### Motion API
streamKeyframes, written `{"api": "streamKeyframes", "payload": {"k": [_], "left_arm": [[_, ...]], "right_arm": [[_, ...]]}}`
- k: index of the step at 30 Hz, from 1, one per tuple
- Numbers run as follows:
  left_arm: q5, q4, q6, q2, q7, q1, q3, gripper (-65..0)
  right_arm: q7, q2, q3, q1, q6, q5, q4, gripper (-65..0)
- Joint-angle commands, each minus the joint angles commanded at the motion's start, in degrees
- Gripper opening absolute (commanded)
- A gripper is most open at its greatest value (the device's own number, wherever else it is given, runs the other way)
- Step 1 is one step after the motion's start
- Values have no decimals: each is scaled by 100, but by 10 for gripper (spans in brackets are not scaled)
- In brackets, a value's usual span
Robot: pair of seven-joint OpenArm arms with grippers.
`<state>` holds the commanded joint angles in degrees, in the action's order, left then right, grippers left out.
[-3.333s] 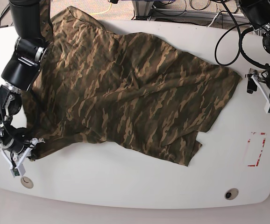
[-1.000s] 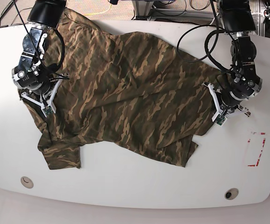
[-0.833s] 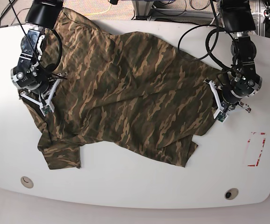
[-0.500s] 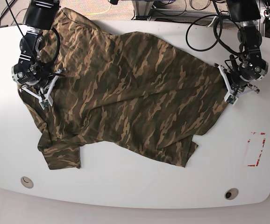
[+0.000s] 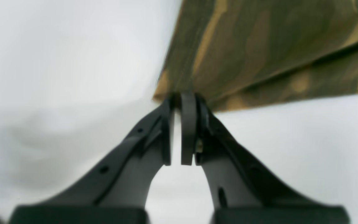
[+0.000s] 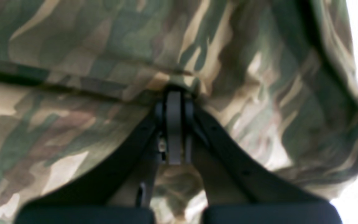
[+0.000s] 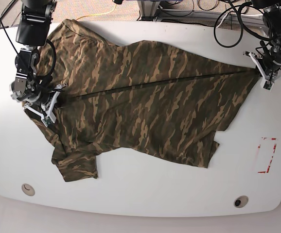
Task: Layout the t-shirt on the table in an organized manner, then fold the t-shirt properly
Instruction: 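Pull both shoulders apart with both grippers, stretching the shirt flat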
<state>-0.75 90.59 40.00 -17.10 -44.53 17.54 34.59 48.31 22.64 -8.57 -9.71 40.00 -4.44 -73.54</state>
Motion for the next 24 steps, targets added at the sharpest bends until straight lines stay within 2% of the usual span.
{"api": "streamKeyframes", "payload": {"k": [6,11,16,20,24], "left_arm": [[0,0,0,26,0,343,343,-631],[18,62,0,62,0,545,527,-632],[343,800,0,211,18,615,1011,-631],[642,1266,0,229,18,580,1046,-629],[826,1538,0,211,0,88,730,-628]], "right_arm": [[18,-132,466,-237,0,44,0,-644],[35,-193,571,-273,0,44,-79,-644],[246,-202,554,-237,0,44,-536,-644],[466,-185,554,-149,0,44,-958,-644],[633,-167,545,79,0,44,-1714,-644]]}}
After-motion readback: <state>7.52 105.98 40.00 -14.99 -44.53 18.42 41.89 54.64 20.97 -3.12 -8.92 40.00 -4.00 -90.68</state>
